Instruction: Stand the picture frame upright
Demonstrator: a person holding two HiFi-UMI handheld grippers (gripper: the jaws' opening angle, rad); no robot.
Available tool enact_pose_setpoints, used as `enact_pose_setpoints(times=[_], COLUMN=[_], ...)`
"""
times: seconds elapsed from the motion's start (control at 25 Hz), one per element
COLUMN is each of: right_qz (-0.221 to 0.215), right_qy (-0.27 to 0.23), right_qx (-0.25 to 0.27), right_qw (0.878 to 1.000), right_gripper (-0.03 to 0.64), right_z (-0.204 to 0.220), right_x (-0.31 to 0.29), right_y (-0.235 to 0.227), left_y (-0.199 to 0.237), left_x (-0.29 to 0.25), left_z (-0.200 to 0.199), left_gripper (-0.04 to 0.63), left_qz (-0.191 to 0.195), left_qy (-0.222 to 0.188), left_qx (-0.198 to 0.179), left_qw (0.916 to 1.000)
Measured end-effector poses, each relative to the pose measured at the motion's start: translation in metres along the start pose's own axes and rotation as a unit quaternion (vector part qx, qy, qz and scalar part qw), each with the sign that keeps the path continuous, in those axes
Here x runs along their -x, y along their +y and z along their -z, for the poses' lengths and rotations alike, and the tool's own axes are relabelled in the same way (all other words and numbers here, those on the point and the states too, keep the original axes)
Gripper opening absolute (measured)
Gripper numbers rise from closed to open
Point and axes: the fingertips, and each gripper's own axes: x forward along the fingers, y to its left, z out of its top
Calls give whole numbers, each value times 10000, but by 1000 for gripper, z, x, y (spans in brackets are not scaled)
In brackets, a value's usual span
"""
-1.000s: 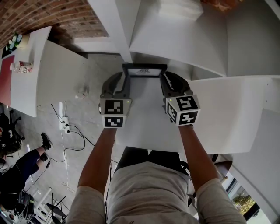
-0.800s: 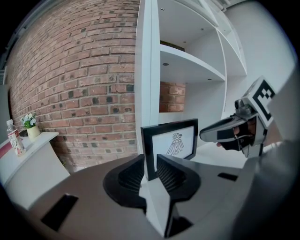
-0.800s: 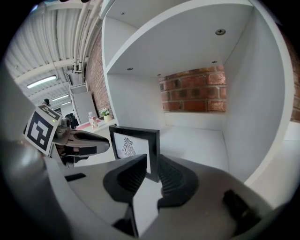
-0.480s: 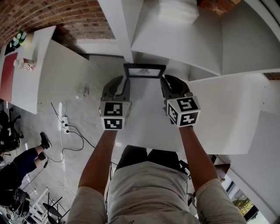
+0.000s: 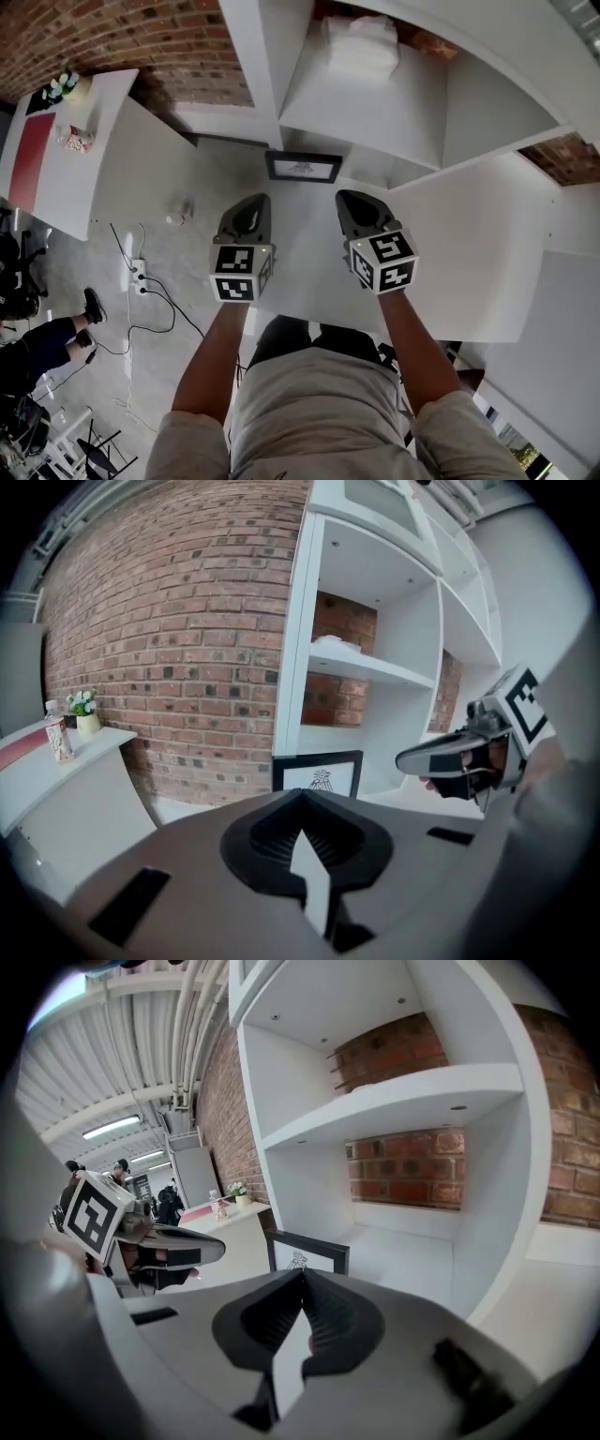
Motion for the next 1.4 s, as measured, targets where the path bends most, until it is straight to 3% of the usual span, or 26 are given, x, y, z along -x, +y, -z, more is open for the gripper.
enact_pose_setpoints(times=[0.32, 1.04, 1.4], right_qz=[-266, -684, -791], right_qy=[-50, -45, -177], right_qx=[87, -9, 67], right_qw=[9996, 9976, 9967], right_gripper=[28, 28, 28], right_z=[-4, -2, -8], right_x=[50, 146, 183], right_y=[15, 31, 39], left_y=[-35, -88, -123], left_x=[45, 122, 154], left_z=[-20, -11, -23], left_gripper=[15, 15, 15], left_qz=[-46, -181, -129], left_qy=[-188, -193, -315], left_qx=[105, 349, 27], left_qw=[9998, 9990, 9994])
